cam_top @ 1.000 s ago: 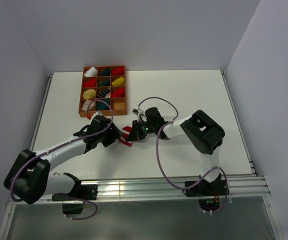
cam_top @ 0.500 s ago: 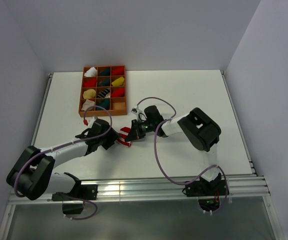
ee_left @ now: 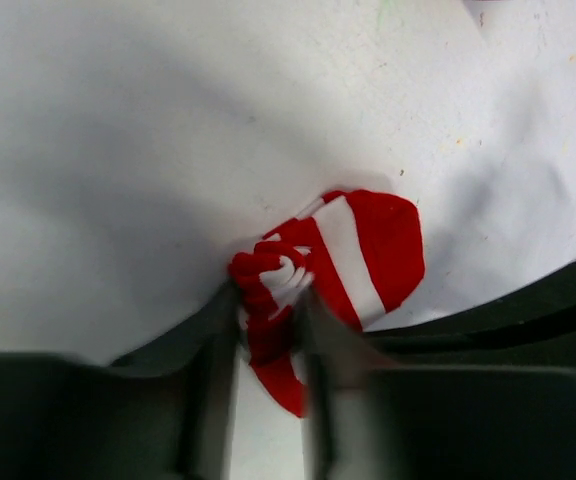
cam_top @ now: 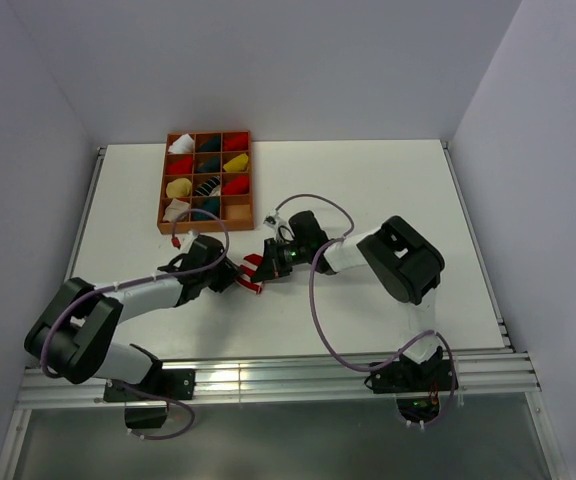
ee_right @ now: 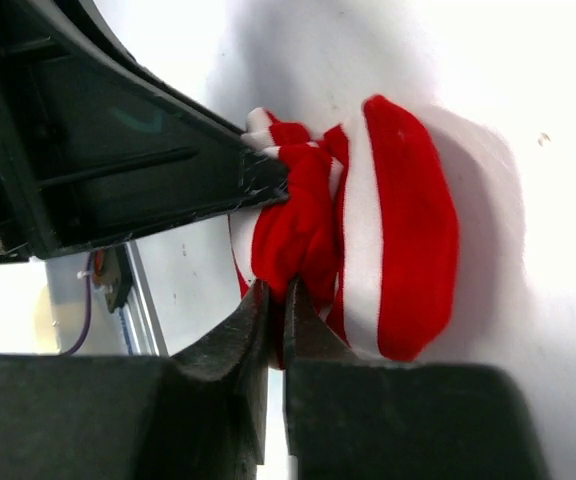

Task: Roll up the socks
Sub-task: Roll the sock at the center of the board.

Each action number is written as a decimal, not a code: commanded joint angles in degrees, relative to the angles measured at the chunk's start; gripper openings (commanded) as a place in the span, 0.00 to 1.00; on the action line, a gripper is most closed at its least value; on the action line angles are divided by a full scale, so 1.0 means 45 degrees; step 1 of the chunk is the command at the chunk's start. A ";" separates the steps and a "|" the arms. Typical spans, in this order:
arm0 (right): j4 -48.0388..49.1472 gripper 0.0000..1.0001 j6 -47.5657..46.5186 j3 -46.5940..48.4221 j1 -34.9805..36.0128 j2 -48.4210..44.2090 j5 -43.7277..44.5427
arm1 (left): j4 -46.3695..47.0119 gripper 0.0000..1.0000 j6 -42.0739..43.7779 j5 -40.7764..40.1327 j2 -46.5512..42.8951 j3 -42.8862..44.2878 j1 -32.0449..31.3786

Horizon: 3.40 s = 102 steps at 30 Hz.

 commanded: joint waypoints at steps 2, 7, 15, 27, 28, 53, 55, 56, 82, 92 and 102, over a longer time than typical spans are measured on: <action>-0.1780 0.17 -0.0795 -0.1022 0.0111 -0.0701 0.1623 | -0.1263 0.17 0.0906 -0.0142 0.1146 0.0217 -0.0049; -0.2111 0.34 -0.1576 -0.1822 0.0656 -0.2730 0.4134 | -0.2122 0.05 0.1629 -0.0239 0.1361 0.1036 -0.0303; -0.2580 0.60 -0.3919 -0.2566 0.3720 -0.5954 1.2361 | -0.4776 0.02 0.3348 -0.0181 0.1810 0.3125 -0.0537; -0.2055 0.62 -0.6617 -0.0674 0.7491 -0.3500 1.7031 | -0.6284 0.03 0.4384 0.0268 0.2240 0.4515 -0.0616; -0.1976 0.62 -0.7100 -0.0575 0.7610 -0.3302 1.7190 | -0.6284 0.03 0.4404 0.0307 0.2260 0.4535 -0.0635; -0.2424 0.00 -0.5740 -0.1274 0.6441 -0.2573 1.3251 | -0.5601 0.43 0.4443 0.0466 0.1168 0.4437 -0.0674; -0.2366 0.00 -0.5195 -0.1549 0.5719 -0.2966 1.1693 | -0.5523 0.53 0.4307 0.0289 0.0894 0.4437 -0.0655; -0.2346 0.00 -0.5056 -0.1667 0.5484 -0.3297 1.1142 | -0.5484 0.55 0.4248 0.0114 0.0622 0.4418 -0.0616; -0.1271 0.00 -0.0758 -0.0321 0.0521 0.0195 -0.0484 | -0.1286 0.62 0.1260 0.0229 -0.1960 0.0023 -0.0362; -0.1176 0.00 -0.0368 -0.0124 0.0482 0.0665 -0.0621 | -0.0695 0.51 0.0869 -0.0044 -0.0944 -0.0231 -0.0343; -0.1876 0.28 -0.1537 -0.0866 0.1046 -0.1676 0.2635 | -0.2919 0.23 0.1900 -0.0084 0.0286 0.0861 -0.0362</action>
